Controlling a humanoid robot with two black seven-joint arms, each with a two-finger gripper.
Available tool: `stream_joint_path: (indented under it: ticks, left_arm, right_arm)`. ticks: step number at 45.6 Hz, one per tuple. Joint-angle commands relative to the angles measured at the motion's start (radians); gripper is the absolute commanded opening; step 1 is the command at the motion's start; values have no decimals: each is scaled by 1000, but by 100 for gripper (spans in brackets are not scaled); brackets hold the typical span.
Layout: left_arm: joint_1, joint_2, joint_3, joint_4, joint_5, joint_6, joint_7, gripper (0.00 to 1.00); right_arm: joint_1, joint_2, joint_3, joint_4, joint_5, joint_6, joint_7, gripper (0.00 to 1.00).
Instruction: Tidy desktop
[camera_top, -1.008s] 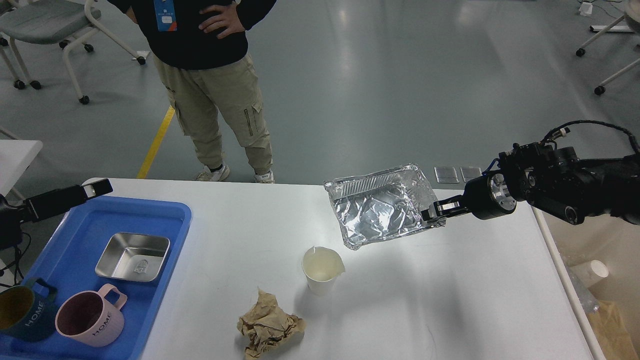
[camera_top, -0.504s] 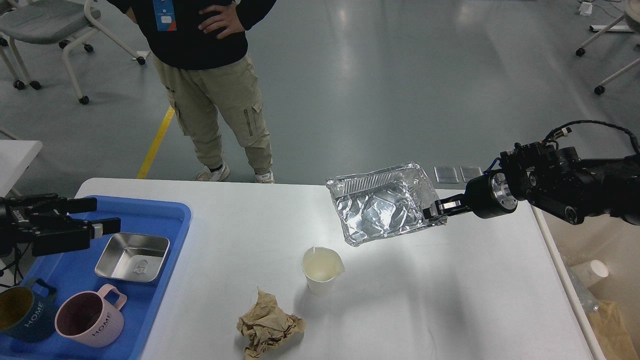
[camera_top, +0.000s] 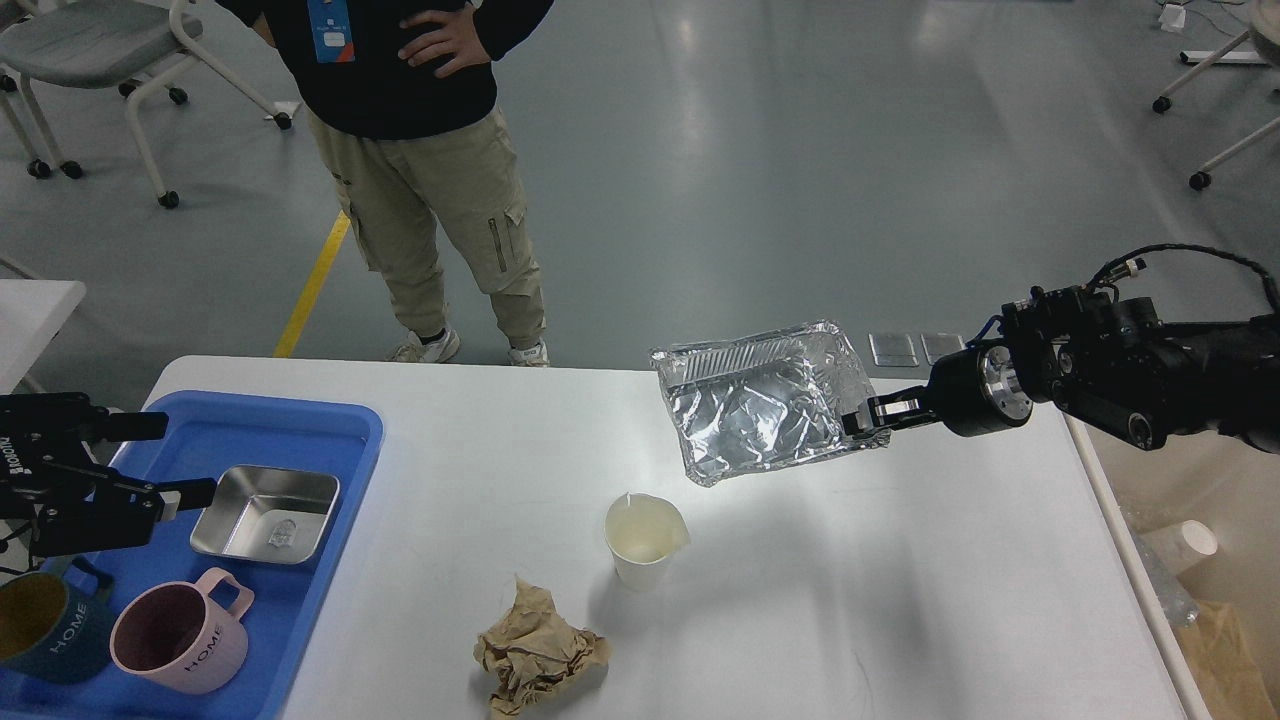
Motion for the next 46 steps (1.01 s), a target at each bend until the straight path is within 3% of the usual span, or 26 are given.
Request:
stream_joint_path:
  ticks: [1,12,20,29,37,46]
  left_arm:
    - [2,-1,0,0,0,-1,6,96]
    - [-8,-18,-4,0,8,-46,8,96]
    - [-162,-167,-1,17,37,-239,-44,96]
    - [-261,-348,6,66,154,-445,-46,96]
    - [-317,-481,63,160,334,-471,-43,96]
    - [-396,-629,141,298,339,-472,-35,96]
  right_arm:
    - [0,0,0,-1,0,-1,0,0]
    - [0,3,4,-1,2,-3,0,0]
    - [0,3,7,0,6,-7,0,0]
    - [-8,3,17,6,8,-21,3,0]
    - [-19,1,18,9,11,-33,5,0]
    - [-23,1,21,11,29,-36,11,0]
